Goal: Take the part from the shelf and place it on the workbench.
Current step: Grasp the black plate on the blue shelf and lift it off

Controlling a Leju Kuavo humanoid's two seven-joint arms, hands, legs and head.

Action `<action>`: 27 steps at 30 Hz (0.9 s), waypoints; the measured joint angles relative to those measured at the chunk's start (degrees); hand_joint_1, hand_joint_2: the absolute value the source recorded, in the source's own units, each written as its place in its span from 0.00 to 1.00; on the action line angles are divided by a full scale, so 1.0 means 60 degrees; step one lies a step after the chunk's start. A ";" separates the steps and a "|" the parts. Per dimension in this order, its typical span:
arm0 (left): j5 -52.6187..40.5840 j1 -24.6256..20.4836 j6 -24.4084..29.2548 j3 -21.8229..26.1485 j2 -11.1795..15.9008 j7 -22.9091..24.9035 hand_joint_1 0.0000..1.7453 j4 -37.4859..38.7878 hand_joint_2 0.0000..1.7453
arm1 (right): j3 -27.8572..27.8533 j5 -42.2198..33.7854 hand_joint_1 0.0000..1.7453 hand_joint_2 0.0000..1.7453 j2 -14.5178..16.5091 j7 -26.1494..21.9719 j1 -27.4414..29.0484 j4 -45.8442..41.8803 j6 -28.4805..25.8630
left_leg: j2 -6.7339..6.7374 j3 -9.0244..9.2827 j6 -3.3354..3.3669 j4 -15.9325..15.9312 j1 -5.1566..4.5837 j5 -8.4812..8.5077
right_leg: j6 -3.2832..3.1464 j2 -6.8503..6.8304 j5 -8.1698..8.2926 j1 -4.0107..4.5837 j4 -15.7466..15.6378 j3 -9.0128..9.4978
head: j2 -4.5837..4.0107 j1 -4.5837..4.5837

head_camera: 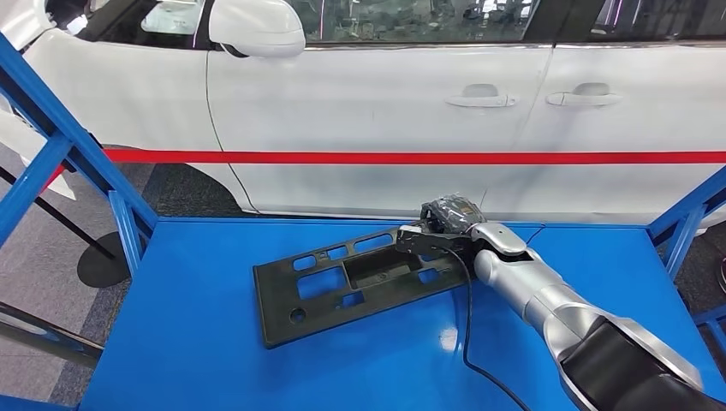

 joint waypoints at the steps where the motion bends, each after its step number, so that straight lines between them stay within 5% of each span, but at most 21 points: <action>1: -0.0001 0.0000 0.0001 0.0000 0.0000 0.0000 0.00 0.0000 0.00 | 0.0000 -0.0001 1.00 1.00 0.0001 0.0001 -0.0002 0.0005 -0.0008 | 0.0000 -0.0001 0.0000 0.0000 0.0000 0.0000 | 0.0000 0.0000 0.0000 0.0000 0.0000 -0.0001 | 0.0000 0.0000; 27: -0.0128 0.0005 -0.0037 0.0000 0.0000 0.0018 0.00 0.0000 0.00 | -0.0022 0.0407 1.00 1.00 -0.0043 0.0304 0.0042 -0.0118 -0.0666 | 0.0000 -0.0021 0.0000 0.0003 0.0000 0.0001 | 0.0000 0.0002 0.0000 -0.0003 0.0000 -0.0027 | 0.0000 0.0000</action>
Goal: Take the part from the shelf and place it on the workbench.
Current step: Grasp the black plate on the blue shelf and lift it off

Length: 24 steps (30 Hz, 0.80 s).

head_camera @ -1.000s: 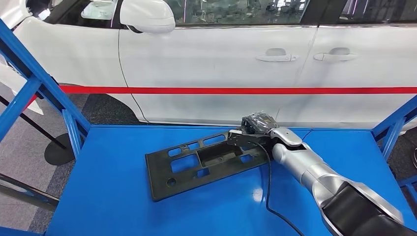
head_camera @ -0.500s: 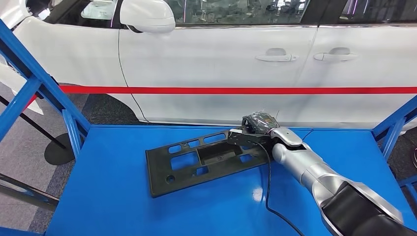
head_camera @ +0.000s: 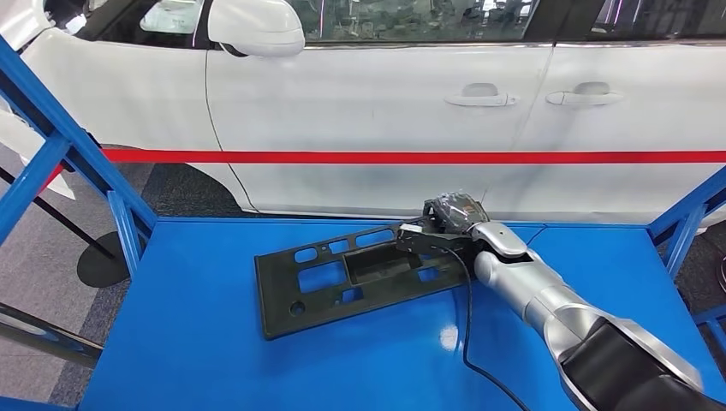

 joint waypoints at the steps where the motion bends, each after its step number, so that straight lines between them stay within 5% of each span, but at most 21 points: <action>1: 0.0000 0.0002 0.0006 0.0000 0.0000 -0.0006 0.00 0.0000 0.00 | 0.0000 0.0120 1.00 1.00 -0.0031 0.0030 -0.0009 -0.0068 -0.0085 | 0.0000 -0.0002 0.0000 0.0000 0.0000 0.0000 | 0.0000 0.0000 0.0000 0.0000 0.0000 -0.0001 | 0.0000 0.0000; 13: -0.0052 0.0009 0.0026 0.0000 -0.0001 0.0030 0.00 0.0000 0.00 | -0.0181 0.1164 1.00 1.00 -0.0953 0.0274 -0.1161 -0.1648 -0.0097 | 0.0000 -0.0026 0.0000 0.0003 -0.0003 0.0002 | 0.0001 -0.0001 0.0001 -0.0003 0.0001 -0.0024 | 0.0000 0.0000; 24: -0.0017 0.0009 0.0025 0.0000 -0.0062 0.0036 0.00 0.0000 0.00 | -0.0251 0.1368 1.00 1.00 -0.1154 0.0354 -0.1368 -0.2235 0.0036 | -0.0001 -0.0033 0.0000 0.0003 -0.0001 0.0001 | 0.0001 -0.0001 0.0001 -0.0002 0.0001 -0.0032 | 0.0000 0.0000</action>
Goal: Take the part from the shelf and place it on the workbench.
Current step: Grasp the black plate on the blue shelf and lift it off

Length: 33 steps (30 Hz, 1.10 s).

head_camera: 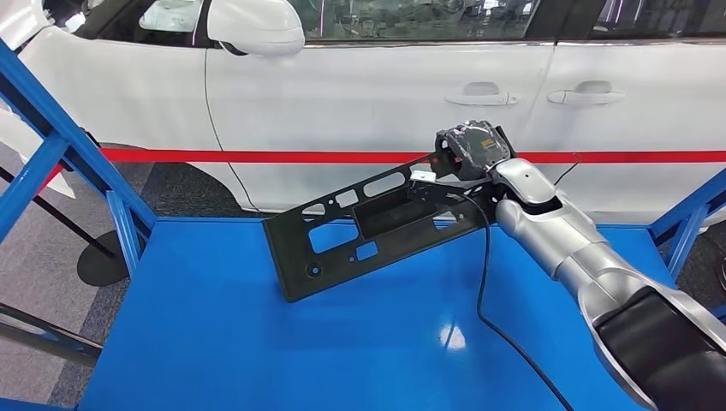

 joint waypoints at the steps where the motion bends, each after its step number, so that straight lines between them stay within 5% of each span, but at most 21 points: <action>1: -0.0005 0.0001 0.0000 0.0000 0.0000 0.0005 0.00 0.0000 0.00 | 0.0000 -0.0001 1.00 1.00 -0.0017 0.0000 0.0003 -0.0005 0.0000 | 0.0000 0.0000 0.0000 0.0000 0.0000 0.0000 | 0.0000 0.0000 0.0000 0.0000 0.0000 0.0000 | 0.0000 0.0000; 22: -0.0277 -0.0063 -0.0245 -0.0025 0.0000 -0.0376 0.00 0.0000 0.00 | -0.0177 0.0081 1.00 1.00 -0.0197 -0.0001 0.0194 -0.0135 -0.0114 | 0.0000 -0.0016 0.0000 0.0002 0.0000 0.0000 | 0.0000 0.0000 0.0000 -0.0001 0.0000 -0.0017 | 0.0000 0.0000; 26: -0.0465 -0.0065 -0.0230 -0.0129 0.0003 -0.0412 0.00 0.0000 1.00 | -0.0214 0.0195 1.00 1.00 -0.0291 -0.0006 0.0216 -0.0198 -0.0089 | -0.0001 -0.0026 0.0000 0.0002 0.0000 0.0000 | 0.0000 -0.0001 0.0000 -0.0001 0.0000 -0.0024 | 0.0000 0.0000; 33: -0.0778 -0.0131 -0.0147 -0.0311 0.0066 -0.0346 0.00 0.0000 1.00 | -0.0226 0.0281 1.00 1.00 -0.0349 -0.0015 0.0429 -0.0203 -0.0205 | -0.0006 -0.0029 0.0001 0.0002 -0.0002 0.0001 | 0.0000 -0.0004 0.0000 -0.0002 0.0000 -0.0026 | 0.0000 0.0000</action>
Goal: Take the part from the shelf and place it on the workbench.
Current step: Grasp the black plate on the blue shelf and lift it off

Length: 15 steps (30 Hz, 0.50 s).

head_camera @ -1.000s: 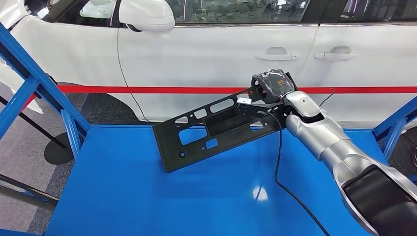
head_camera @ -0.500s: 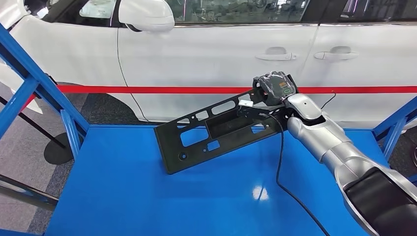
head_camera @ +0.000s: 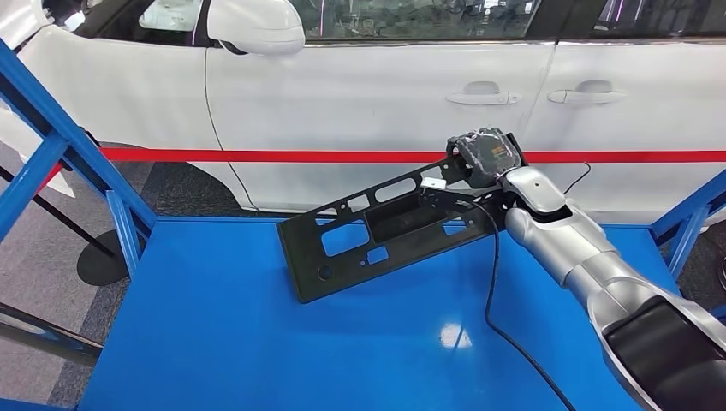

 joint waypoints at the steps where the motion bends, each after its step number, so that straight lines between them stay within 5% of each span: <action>1: -0.0064 -0.0013 0.0027 -0.0048 0.0019 0.0034 0.00 0.0000 0.75 | -0.0003 0.0013 1.00 1.00 -0.0002 0.0000 0.0034 0.0001 -0.0014 | -0.0002 0.0000 0.0001 0.0000 0.0000 0.0000 | 0.0000 -0.0002 0.0000 0.0000 0.0000 0.0000 | 0.0000 0.0000; 3: -0.0169 -0.0032 0.0076 -0.0147 0.0058 0.0095 0.00 0.0000 0.25 | -0.0012 0.0025 1.00 1.00 -0.0006 -0.0001 0.0086 0.0001 -0.0032 | -0.0006 0.0000 0.0002 0.0000 -0.0001 0.0001 | 0.0000 -0.0007 0.0000 -0.0001 0.0000 0.0001 | 0.0000 0.0000; 4: -0.0200 -0.0035 0.0087 -0.0187 0.0069 0.0121 0.00 0.0000 0.25 | -0.0019 0.0025 1.00 1.00 -0.0011 -0.0003 0.0107 0.0001 -0.0037 | -0.0008 0.0000 0.0003 0.0000 -0.0001 0.0002 | 0.0000 -0.0009 0.0000 -0.0002 0.0000 0.0000 | 0.0000 0.0000; 7: -0.0312 -0.0035 0.0207 -0.0304 0.0080 0.0156 0.00 0.0000 1.00 | -0.0057 0.0012 1.00 1.00 -0.0059 -0.0029 0.0166 0.0001 -0.0039 | -0.0011 -0.0001 0.0003 0.0000 -0.0002 0.0002 | 0.0000 -0.0013 0.0000 -0.0002 0.0000 0.0002 | 0.0000 0.0000; 15: -0.0730 -0.0070 0.0994 -0.0570 0.0159 0.0199 0.00 -0.0003 1.00 | -0.0228 -0.0038 1.00 1.00 -0.0168 -0.0062 0.0475 0.0001 -0.0140 | -0.0048 0.0002 0.0017 -0.0006 -0.0016 0.0013 | 0.0001 -0.0057 -0.0001 -0.0005 0.0000 0.0014 | 0.0000 0.0000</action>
